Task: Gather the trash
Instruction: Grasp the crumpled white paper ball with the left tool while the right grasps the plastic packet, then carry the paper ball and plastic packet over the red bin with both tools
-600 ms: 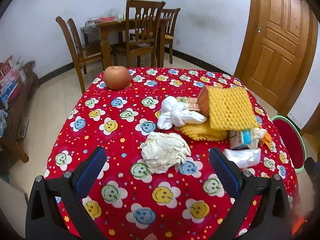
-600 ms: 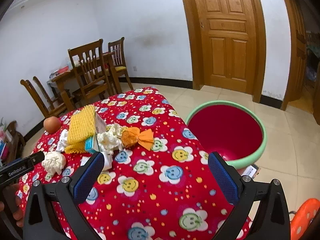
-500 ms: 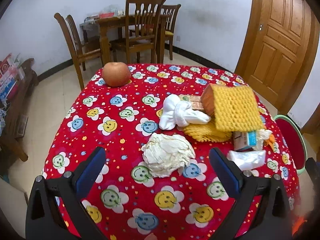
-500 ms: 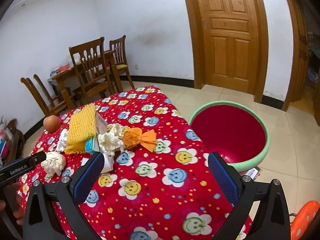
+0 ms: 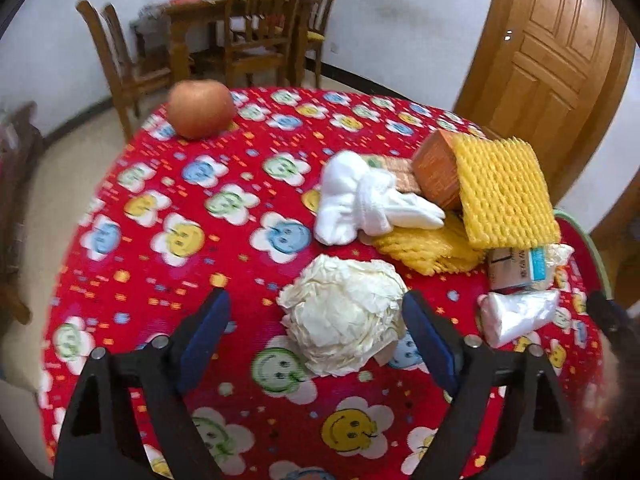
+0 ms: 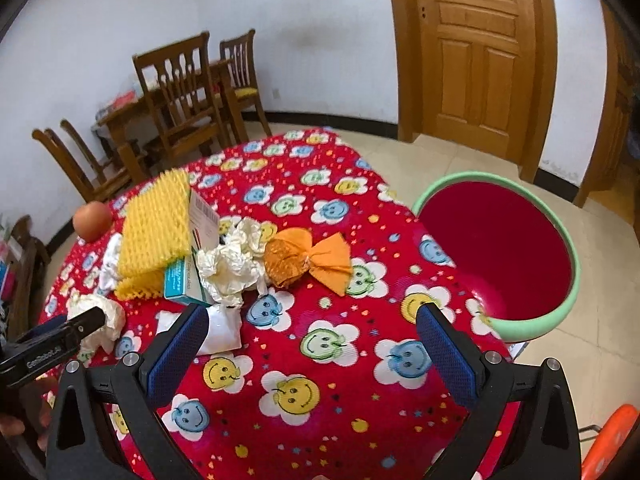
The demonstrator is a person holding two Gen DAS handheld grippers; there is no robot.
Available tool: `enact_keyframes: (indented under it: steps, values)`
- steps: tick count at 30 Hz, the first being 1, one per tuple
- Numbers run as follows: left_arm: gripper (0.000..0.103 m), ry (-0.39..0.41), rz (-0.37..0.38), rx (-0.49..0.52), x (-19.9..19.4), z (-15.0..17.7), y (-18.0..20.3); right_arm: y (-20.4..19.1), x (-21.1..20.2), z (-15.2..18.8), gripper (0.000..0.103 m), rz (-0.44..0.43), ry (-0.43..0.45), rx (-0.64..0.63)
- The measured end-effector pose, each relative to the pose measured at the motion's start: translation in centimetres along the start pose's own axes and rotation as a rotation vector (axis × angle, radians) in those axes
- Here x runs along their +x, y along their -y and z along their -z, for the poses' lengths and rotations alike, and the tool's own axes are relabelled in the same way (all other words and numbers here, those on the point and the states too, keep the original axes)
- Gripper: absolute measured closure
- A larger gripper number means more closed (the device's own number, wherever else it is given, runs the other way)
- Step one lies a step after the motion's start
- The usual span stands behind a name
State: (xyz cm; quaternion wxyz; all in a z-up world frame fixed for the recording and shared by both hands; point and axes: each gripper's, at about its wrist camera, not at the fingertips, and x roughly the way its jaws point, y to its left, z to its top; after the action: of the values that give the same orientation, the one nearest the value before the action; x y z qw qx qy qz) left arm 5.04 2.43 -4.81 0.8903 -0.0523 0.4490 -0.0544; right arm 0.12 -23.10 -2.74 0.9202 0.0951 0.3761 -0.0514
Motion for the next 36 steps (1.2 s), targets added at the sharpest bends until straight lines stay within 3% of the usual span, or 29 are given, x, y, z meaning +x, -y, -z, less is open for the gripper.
enact_keyframes:
  steps: [3, 5, 7, 9, 13, 16, 28, 31, 32, 36]
  values:
    - [0.027, -0.014, 0.08, -0.007, 0.2, 0.2, 0.0, -0.8, 0.7, 0.3, 0.0, -0.04, -0.046, -0.002]
    - [0.036, -0.015, 0.111, 0.01, 0.2, 0.2, 0.1, -1.7, 1.0, 0.5, 0.0, -0.03, -0.053, -0.019]
    - [0.051, -0.019, 0.151, 0.026, 0.2, 0.1, 0.1, -2.5, 1.3, 0.7, 0.001, -0.016, -0.057, -0.031]
    - [0.058, -0.031, 0.195, 0.022, 0.1, 0.4, 0.1, -3.0, 1.7, 0.8, 0.001, -0.013, -0.07, -0.03]
    - [0.06, -0.044, 0.197, 0.017, -0.4, 0.4, -0.8, -4.0, 2.3, 1.0, 0.001, 0.0, -0.086, -0.039]
    - [0.06, -0.01, 0.239, -0.019, -1.4, 0.3, -1.2, -4.6, 2.6, 1.1, 0.001, -0.007, -0.101, -0.048]
    - [0.06, 0.049, 0.216, -0.08, -3.8, 0.8, -2.8, -7.3, 4.3, 1.8, 0.001, 0.019, -0.139, -0.108]
    - [0.06, 0.059, 0.201, -0.089, -4.2, 0.7, -2.9, -7.1, 4.5, 2.1, 0.015, 0.007, -0.154, -0.098]
    - [0.06, 0.061, 0.197, -0.089, -4.3, 0.7, -2.9, -7.0, 4.4, 2.1, 0.03, 0.006, -0.15, -0.1]
    - [0.06, 0.069, 0.194, -0.089, -4.9, 0.8, -2.2, -6.6, 3.6, 2.3, 0.031, -0.019, -0.141, -0.094]
